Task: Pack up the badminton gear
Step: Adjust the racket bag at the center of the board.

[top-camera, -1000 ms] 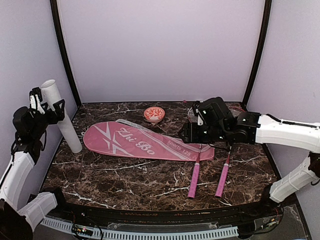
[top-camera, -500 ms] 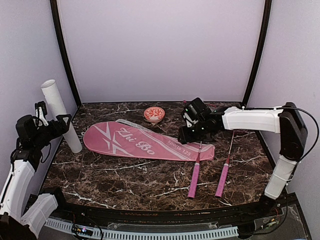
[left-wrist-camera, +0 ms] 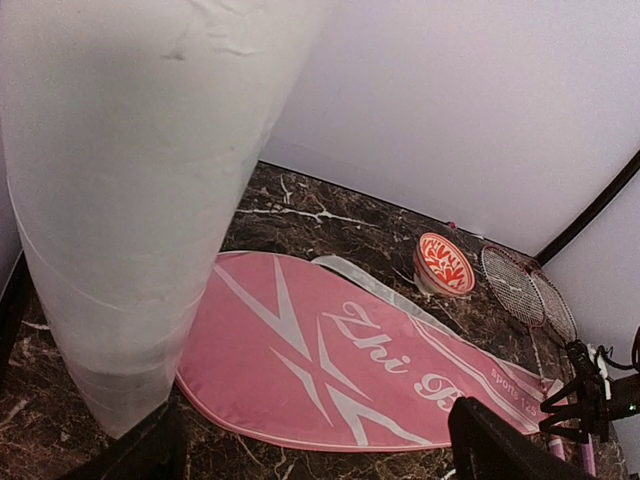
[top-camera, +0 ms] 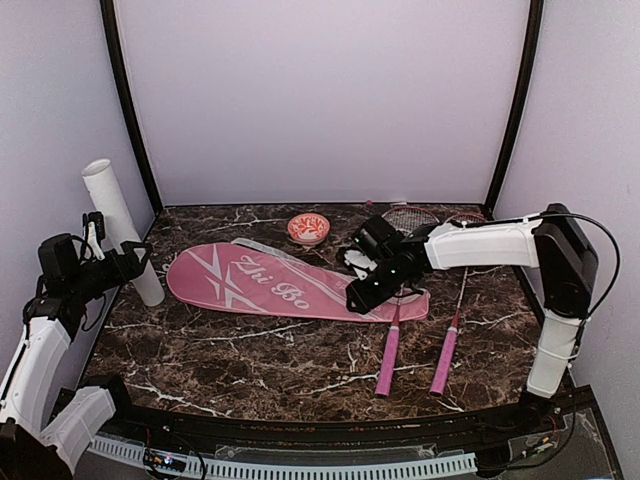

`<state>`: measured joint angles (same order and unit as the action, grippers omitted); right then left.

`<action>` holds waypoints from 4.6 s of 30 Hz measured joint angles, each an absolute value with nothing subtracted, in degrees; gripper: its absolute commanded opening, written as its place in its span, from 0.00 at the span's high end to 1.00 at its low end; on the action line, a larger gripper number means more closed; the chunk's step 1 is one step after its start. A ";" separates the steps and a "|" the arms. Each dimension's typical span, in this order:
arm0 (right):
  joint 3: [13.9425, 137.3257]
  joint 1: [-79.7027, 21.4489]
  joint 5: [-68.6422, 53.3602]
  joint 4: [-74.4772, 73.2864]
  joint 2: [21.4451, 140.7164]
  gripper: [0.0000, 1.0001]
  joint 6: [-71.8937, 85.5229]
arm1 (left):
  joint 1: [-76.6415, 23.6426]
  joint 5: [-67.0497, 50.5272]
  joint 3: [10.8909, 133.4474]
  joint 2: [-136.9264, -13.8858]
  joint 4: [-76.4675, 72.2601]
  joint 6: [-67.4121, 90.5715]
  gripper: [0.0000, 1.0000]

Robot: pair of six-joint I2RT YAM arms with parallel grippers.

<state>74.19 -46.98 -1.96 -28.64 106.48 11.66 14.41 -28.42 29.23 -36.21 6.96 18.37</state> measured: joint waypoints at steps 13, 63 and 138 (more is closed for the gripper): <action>73.84 -49.74 3.79 -29.87 110.78 0.60 4.73 | 14.41 -30.02 29.23 -36.42 6.96 18.22 0.09; 89.54 -65.10 4.45 -34.96 115.66 0.45 42.04 | -0.51 -25.87 29.10 -35.31 10.57 16.88 0.16; 61.47 -53.74 -6.02 -23.40 91.70 0.35 41.71 | -43.09 2.44 27.92 -80.71 -19.44 37.56 0.15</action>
